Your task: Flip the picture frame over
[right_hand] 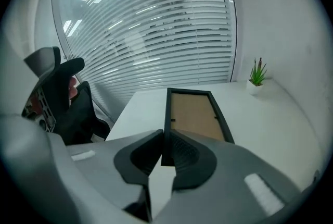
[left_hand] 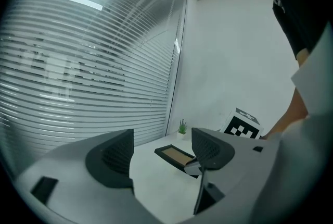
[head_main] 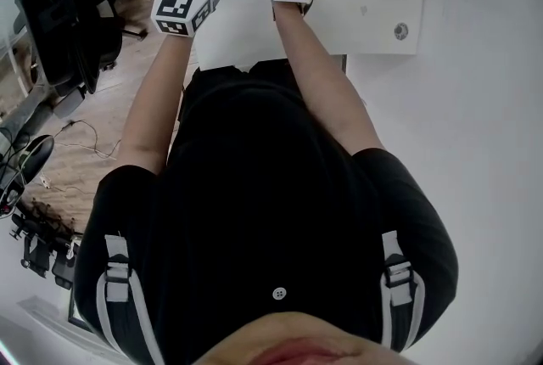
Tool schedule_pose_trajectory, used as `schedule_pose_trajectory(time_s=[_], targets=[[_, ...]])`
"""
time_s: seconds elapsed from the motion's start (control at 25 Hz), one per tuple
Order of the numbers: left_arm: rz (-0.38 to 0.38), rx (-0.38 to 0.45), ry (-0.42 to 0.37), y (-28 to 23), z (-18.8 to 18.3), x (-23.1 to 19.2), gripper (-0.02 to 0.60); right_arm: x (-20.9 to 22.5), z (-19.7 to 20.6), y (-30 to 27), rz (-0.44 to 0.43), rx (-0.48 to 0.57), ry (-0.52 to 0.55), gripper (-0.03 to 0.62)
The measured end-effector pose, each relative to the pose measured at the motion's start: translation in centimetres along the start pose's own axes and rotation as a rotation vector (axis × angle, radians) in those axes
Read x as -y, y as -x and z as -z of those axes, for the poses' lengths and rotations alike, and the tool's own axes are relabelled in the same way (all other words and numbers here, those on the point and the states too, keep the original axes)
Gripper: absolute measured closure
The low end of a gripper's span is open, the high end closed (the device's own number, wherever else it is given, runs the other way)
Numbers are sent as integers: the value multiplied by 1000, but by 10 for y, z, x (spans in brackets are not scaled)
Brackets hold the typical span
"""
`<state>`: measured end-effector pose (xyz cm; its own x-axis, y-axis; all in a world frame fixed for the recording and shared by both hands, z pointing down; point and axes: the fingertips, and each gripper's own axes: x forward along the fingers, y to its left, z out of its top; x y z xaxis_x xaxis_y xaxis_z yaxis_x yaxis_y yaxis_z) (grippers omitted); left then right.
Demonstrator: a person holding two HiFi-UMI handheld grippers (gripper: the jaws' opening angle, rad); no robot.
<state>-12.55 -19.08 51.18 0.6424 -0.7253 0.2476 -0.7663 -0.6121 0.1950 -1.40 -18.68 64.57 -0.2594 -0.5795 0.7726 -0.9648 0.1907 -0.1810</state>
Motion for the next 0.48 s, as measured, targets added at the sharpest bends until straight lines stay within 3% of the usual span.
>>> schedule_pose_trajectory(time_s=[0.28, 0.48], targets=[[-16, 22, -16, 4, -16, 8, 235, -9, -17, 15, -94, 61, -44, 545], [-14, 31, -27, 3, -23, 19, 239, -11, -32, 35, -169, 112, -141, 545]])
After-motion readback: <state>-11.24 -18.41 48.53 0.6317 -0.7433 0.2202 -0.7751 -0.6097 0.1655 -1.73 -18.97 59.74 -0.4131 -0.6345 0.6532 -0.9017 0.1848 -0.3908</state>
